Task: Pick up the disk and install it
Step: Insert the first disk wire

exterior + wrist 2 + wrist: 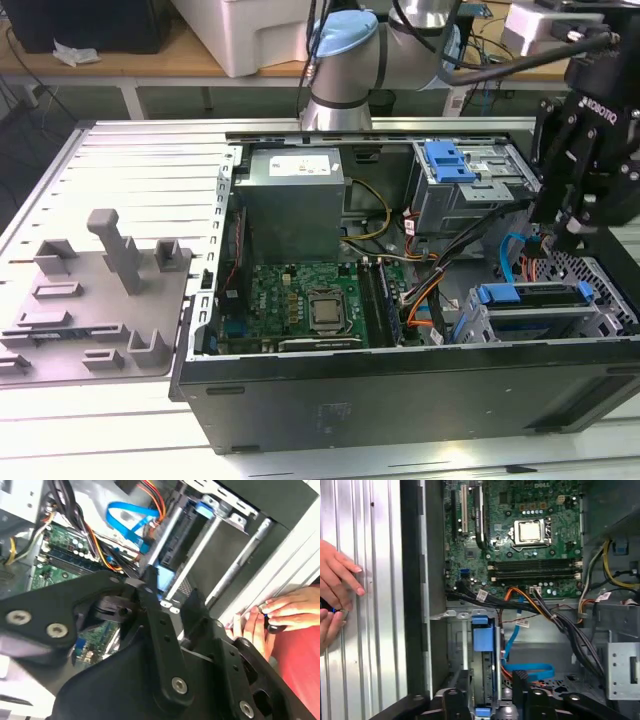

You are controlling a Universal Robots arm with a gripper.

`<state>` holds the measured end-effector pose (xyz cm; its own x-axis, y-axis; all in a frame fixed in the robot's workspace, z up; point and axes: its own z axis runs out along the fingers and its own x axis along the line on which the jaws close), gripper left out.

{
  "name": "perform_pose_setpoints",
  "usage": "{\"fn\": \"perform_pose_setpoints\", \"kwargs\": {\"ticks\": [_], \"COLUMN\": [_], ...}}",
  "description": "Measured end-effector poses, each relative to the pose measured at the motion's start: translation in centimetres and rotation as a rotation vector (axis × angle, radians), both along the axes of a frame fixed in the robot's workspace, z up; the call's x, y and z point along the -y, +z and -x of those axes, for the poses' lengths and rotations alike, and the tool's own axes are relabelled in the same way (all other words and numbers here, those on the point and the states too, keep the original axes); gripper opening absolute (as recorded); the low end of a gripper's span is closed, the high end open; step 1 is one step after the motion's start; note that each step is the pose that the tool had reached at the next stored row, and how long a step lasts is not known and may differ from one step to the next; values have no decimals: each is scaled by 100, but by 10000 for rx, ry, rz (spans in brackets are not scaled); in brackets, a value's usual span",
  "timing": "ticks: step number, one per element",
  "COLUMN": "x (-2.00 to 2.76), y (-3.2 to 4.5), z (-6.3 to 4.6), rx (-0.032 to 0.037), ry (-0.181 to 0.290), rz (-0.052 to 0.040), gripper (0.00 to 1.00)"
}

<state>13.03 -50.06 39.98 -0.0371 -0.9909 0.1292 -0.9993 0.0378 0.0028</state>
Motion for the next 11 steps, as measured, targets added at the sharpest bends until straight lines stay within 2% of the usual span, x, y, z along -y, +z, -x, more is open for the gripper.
{"fn": "perform_pose_setpoints", "kwargs": {"ticks": [3, 4, 6, 11], "x": [-210, -305, -381, -504], "y": [-15, -29, -40, -70], "z": [-102, -197, -311, -493], "rx": [-19, -48, -85, -145], "ry": [1, 0, -1, 1], "rz": [32, 51, 65, 73], "gripper": [23, 23, 23, 23]}}
